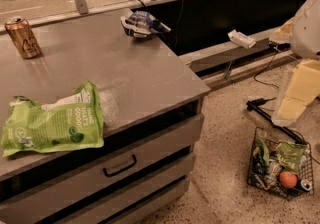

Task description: Pick green rice chip bag

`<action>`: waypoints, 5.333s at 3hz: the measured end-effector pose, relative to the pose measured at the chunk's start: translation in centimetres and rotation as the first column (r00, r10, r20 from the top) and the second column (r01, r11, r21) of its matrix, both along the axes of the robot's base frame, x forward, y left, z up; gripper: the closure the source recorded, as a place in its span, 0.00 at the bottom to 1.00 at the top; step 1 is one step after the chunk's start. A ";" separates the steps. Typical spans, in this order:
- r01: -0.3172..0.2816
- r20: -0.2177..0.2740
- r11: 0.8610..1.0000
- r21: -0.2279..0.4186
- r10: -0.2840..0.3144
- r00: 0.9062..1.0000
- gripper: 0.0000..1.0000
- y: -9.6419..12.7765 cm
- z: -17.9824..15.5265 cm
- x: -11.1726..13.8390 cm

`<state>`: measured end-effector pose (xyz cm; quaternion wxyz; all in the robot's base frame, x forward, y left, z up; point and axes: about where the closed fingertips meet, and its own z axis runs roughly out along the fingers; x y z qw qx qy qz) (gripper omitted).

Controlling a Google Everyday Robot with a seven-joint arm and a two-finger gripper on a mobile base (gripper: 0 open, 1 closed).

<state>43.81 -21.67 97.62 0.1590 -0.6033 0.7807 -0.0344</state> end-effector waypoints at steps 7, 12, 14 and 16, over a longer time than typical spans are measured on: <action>-0.579 -0.074 0.801 -0.151 0.575 0.815 0.00 31.3 -4.8 -4.2; -0.585 -0.006 0.806 0.094 0.588 0.809 0.00 39.8 -11.3 3.8; -0.610 -0.020 0.786 0.097 0.615 0.788 0.41 41.4 -13.4 4.9; -0.611 -0.038 0.785 0.100 0.616 0.787 0.87 41.6 -13.5 5.2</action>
Offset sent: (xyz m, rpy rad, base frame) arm 0.0023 0.0213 0.0017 -0.0148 0.0089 0.0487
